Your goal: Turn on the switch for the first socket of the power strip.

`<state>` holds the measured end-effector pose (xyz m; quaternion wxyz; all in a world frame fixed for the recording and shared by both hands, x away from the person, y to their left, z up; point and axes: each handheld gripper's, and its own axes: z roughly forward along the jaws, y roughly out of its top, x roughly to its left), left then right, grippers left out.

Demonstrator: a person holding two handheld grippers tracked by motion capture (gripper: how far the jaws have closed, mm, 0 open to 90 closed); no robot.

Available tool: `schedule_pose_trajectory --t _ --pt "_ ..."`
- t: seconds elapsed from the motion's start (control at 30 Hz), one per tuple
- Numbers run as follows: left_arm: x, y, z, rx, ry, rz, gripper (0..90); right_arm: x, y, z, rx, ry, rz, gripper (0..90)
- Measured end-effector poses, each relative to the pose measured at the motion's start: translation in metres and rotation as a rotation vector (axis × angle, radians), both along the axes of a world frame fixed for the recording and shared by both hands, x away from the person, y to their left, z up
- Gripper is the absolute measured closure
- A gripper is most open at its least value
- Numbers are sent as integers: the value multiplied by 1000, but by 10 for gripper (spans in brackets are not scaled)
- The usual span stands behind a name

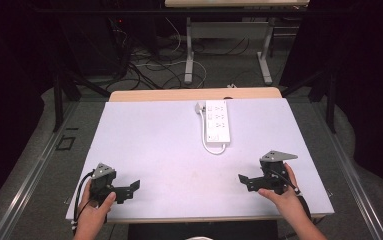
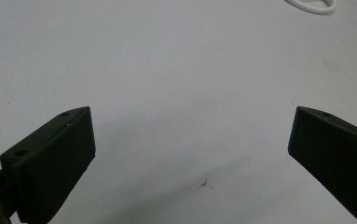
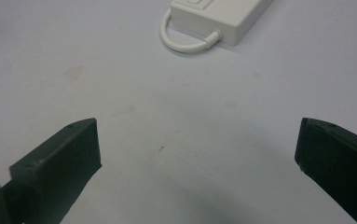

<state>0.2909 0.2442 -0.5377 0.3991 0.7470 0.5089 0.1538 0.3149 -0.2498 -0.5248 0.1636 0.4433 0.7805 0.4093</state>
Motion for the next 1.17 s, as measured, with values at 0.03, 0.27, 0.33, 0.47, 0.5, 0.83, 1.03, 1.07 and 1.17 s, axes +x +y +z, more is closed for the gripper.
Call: schedule_pose_trajectory --t 0.03,0.27,0.33,0.47,0.5,0.83,1.03,1.07,1.17 --pt "0 0 0 -1 -1 1 4 -1 -1 0 2 9 -10 0" --pt "0 -1 0 -6 3 1 4 2 -11 -1 -11 -19 -39 0" --pt "0 0 0 -3 6 -3 4 3 -16 -3 -13 -19 -44 0" --pt "-1 0 0 -7 7 0 4 3 -23 -5 8 -10 -75 0" --pt "-1 0 0 -7 7 -1 4 4 -24 -5 12 -10 -83 0" --pt "0 0 0 -1 11 -4 4 6 -38 -8 22 -8 -128 0" --pt "-1 0 0 -8 0 2 4 6 -42 -9 28 0 -141 0" --pt "-1 1 0 -3 -1 3 4 7 -43 -10 20 -9 -137 0" --pt "-1 1 0 -6 0 6 4 7 -43 -10 23 -8 -136 0"
